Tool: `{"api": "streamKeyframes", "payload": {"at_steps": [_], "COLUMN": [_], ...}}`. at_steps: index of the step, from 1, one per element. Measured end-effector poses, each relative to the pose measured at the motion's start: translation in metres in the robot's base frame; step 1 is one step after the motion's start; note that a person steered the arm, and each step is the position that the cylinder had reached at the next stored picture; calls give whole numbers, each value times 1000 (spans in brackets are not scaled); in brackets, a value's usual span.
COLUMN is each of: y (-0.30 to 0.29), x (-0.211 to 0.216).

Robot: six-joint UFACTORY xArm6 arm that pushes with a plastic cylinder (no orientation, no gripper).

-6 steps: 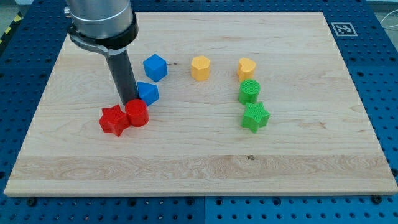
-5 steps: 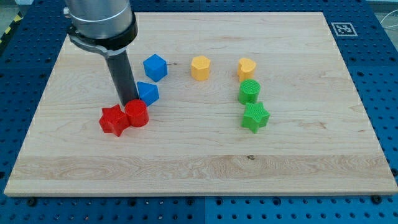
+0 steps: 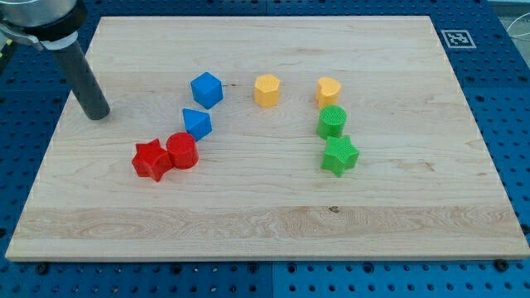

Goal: Point your arm at blue triangle

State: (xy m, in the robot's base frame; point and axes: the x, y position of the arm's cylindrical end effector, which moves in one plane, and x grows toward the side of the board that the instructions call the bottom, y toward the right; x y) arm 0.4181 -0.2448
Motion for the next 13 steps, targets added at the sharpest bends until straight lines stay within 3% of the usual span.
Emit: {"api": "streamKeyframes", "payload": {"at_steps": [2,4,7,13], "y": [9,67,95,109], "x": [-11,-9,-5,3]}}
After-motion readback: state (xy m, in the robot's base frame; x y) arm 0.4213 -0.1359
